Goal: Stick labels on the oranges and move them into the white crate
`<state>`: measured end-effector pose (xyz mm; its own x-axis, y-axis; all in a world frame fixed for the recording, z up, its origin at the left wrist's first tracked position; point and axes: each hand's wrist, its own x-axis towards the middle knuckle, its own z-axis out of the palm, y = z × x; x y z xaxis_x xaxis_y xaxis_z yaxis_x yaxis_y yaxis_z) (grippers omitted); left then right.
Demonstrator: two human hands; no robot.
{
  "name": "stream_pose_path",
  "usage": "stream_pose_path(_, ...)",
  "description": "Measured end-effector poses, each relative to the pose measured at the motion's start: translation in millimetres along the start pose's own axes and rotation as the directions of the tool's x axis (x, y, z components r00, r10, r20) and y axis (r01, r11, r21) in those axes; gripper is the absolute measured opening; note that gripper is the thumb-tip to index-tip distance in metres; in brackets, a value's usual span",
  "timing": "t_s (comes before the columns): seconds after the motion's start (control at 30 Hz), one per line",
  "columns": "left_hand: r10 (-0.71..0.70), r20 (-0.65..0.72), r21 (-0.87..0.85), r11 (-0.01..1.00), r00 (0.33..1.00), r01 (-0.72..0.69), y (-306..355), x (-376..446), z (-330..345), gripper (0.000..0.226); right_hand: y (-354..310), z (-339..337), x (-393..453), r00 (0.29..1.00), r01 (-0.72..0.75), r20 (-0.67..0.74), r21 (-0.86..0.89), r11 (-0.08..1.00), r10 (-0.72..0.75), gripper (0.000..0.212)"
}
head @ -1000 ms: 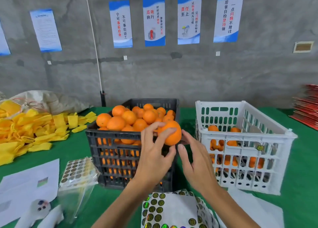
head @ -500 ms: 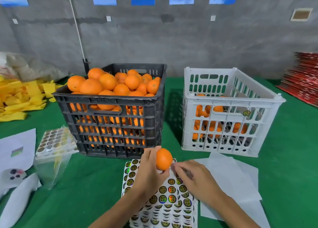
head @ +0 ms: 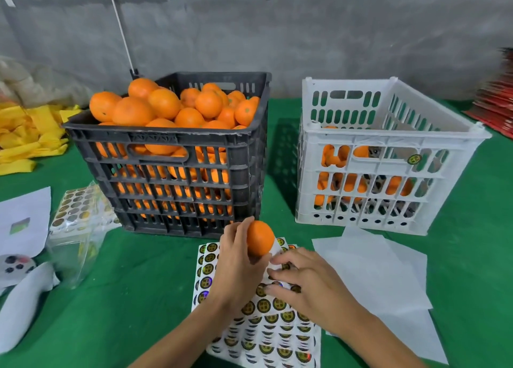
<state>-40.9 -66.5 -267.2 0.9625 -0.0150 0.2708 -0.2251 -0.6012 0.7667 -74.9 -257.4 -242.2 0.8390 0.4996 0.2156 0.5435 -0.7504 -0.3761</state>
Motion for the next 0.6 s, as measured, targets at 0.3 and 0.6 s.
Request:
stream_pose_path(0.3, 0.008, 0.021, -0.008, 1.0, 1.0, -0.008, 2.2, 0.8, -1.7, 0.082, -5.3, 11.0, 2.7, 0.945, -0.167, -0.166, 0.499, 0.85, 0.283, 0.014)
stream_pose_path(0.6, 0.033, 0.029, 0.011, 0.999, 0.999, -0.033, 5.9, -3.5, -5.7, 0.081, 1.2, 1.1, -2.4, 0.982, -0.159, -0.046, 0.315, 0.936, 0.182, 0.036)
